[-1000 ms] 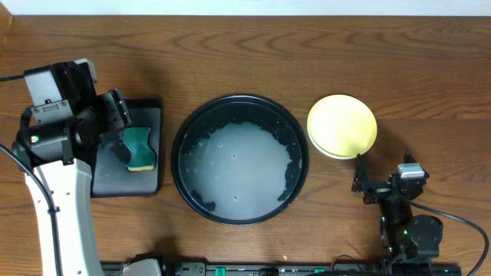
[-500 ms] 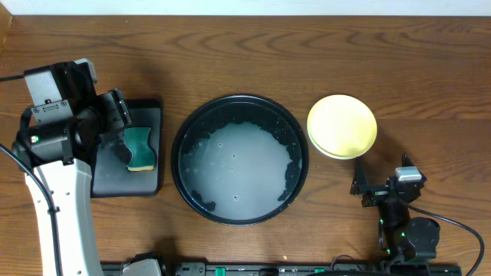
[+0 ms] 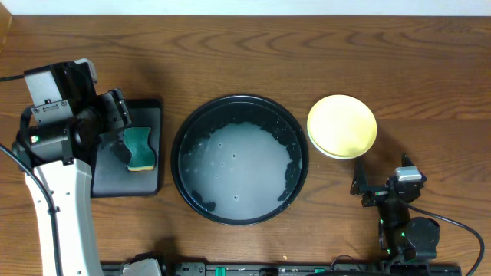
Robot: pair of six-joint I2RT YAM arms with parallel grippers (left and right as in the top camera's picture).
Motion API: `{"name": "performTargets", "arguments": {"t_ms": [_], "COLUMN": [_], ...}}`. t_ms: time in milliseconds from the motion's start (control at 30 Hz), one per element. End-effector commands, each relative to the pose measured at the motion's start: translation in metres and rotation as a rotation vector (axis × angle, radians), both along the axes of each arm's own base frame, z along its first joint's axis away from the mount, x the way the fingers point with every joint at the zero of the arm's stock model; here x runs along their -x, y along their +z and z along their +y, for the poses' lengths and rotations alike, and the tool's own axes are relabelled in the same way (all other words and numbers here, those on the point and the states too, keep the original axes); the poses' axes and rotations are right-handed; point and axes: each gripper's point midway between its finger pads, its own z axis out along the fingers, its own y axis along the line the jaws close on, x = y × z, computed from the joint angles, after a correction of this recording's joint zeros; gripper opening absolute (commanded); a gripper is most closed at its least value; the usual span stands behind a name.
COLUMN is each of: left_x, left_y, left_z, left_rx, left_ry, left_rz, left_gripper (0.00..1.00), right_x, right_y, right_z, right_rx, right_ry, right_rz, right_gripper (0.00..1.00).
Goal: Clean dirty plates on tray and stack at the side
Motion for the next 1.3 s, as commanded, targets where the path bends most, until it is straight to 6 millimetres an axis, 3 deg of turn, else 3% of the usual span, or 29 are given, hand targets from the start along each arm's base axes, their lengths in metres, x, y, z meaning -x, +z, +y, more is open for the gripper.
{"name": "performTargets", "arguments": {"t_ms": [0, 100, 367, 533, 1033, 1267], "left_x": [0.000, 0.007, 0.028, 0.043, 0.076, 0.083], "left_y": [0.004, 0.013, 0.064, 0.069, -0.035, -0.070], "left_z": [0.000, -0.002, -0.020, -0.030, -0.046, -0.043], "left_rx": [0.001, -0.012, -0.137, -0.200, -0.212, -0.233], "left_ry": [0.003, 0.004, -0.017, -0.018, -0.049, -0.033], "left_rz": [-0.009, -0.036, -0.255, -0.445, -0.728, -0.761], "left_gripper": [0.75, 0.75, 0.75, 0.75, 0.75, 0.75], "right_x": [0.000, 0.000, 0.000, 0.000, 0.000, 0.000], "right_y": [0.000, 0.000, 0.000, 0.000, 0.000, 0.000], "right_z": [-0.001, -0.001, -0.001, -0.001, -0.001, -0.001], "right_rx": [0.004, 0.004, 0.004, 0.004, 0.004, 0.004], "right_ry": [-0.002, -0.002, -0.002, -0.002, -0.002, -0.002], "right_rz": [-0.005, -0.005, -0.005, -0.005, -0.005, -0.005], "right_gripper": [0.99, 0.99, 0.99, 0.99, 0.99, 0.99]}}
